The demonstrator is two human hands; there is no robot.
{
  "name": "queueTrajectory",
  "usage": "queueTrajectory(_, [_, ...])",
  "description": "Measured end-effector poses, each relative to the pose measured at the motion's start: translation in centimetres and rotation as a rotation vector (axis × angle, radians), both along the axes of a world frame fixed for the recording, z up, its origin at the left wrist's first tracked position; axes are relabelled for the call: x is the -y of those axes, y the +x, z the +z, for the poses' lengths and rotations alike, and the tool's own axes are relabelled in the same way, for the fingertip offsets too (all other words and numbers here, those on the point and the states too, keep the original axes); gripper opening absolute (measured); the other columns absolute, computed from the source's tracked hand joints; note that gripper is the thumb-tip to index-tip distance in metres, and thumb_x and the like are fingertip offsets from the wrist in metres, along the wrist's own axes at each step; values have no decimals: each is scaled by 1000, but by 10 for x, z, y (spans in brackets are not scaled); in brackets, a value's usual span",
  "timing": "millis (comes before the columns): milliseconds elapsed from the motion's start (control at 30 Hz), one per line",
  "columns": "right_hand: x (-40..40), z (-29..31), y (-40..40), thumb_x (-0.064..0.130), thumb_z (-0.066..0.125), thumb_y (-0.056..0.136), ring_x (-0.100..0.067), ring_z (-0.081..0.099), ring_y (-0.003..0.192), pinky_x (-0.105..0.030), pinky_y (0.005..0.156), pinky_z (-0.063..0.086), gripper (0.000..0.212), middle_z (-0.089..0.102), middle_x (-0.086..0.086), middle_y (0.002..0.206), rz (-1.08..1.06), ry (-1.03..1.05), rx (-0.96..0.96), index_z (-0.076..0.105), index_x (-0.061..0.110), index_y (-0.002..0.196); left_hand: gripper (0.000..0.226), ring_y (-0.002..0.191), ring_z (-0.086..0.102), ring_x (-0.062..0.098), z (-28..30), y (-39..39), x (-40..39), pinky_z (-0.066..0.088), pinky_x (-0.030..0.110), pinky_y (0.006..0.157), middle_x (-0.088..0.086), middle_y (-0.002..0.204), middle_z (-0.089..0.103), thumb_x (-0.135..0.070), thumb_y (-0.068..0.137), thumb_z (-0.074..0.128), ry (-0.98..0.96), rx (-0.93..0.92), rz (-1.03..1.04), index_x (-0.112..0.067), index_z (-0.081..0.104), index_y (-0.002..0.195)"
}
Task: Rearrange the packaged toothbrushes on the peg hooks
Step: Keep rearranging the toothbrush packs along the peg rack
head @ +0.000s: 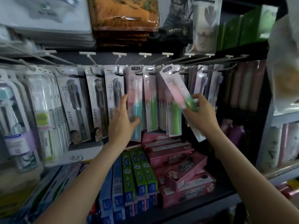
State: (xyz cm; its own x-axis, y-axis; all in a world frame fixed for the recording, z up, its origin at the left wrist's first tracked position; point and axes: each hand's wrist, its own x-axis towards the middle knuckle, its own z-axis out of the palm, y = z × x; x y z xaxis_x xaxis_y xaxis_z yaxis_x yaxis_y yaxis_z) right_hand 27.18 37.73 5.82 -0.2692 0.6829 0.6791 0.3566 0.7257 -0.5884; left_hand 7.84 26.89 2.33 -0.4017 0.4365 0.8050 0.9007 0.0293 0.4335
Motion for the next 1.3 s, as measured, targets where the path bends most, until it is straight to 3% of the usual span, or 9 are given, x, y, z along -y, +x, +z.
queueTrajectory(133, [2,-3,-1,17,58,89,0,43,58,-2,45,34,36,44,16,72,40,-25,-71,49,7,123,77,58,53,15,0,0,-1,41,20,43,8,95,53,-20,83,65,-22,5,13,-28,19,143])
queueTrajectory(267, [-1,-14,-3,13,56,88,-3,44,62,-14,51,32,40,46,11,76,6,2,-127,47,3,126,74,64,55,17,1,-1,2,48,27,48,7,99,52,-23,84,64,-52,1,44,-29,19,142])
queueTrajectory(367, [-4,-19,-10,13,56,88,-14,49,79,-16,54,29,45,53,-1,101,38,-18,-61,40,3,129,72,65,56,19,4,-1,4,49,30,50,8,99,52,-25,84,63,-67,-1,57,-28,20,141])
queueTrajectory(467, [-2,-25,-20,9,56,87,-21,44,101,-12,75,29,51,38,-12,128,44,-17,-30,34,3,133,70,62,55,18,4,-2,6,45,27,45,6,101,50,-26,84,62,-71,-5,81,-30,21,140])
queueTrajectory(567, [9,-26,-34,4,51,88,-24,48,110,-28,93,42,39,43,-12,124,47,111,-16,44,2,127,68,57,49,15,4,-6,10,35,22,41,7,101,48,-25,84,62,-66,-39,118,-27,24,139])
queueTrajectory(667, [16,-24,-59,-3,47,87,-25,56,98,-37,87,50,38,55,-13,114,185,164,53,48,2,125,66,64,47,15,6,-10,14,28,19,43,8,104,47,-24,84,63,-69,-61,164,-26,27,138])
queueTrajectory(733, [17,-26,-76,-4,47,87,-27,55,102,-30,88,46,46,55,-15,118,248,134,122,41,3,132,64,69,47,17,7,-12,16,26,18,44,9,106,47,-24,84,63,-88,-79,187,-26,29,138])
queueTrajectory(1133, [0,-31,-138,18,61,88,-37,42,124,-39,93,41,77,26,-21,144,15,-92,81,11,3,144,59,66,43,15,10,-22,17,19,15,43,8,96,48,-25,84,60,-169,-180,268,-21,35,137])
queueTrajectory(1300, [3,-28,-133,3,51,89,-39,58,101,-44,76,50,54,54,-23,116,43,-82,51,24,2,136,57,62,42,15,9,-23,17,18,14,42,10,90,49,-22,83,62,-155,-202,247,-18,39,135])
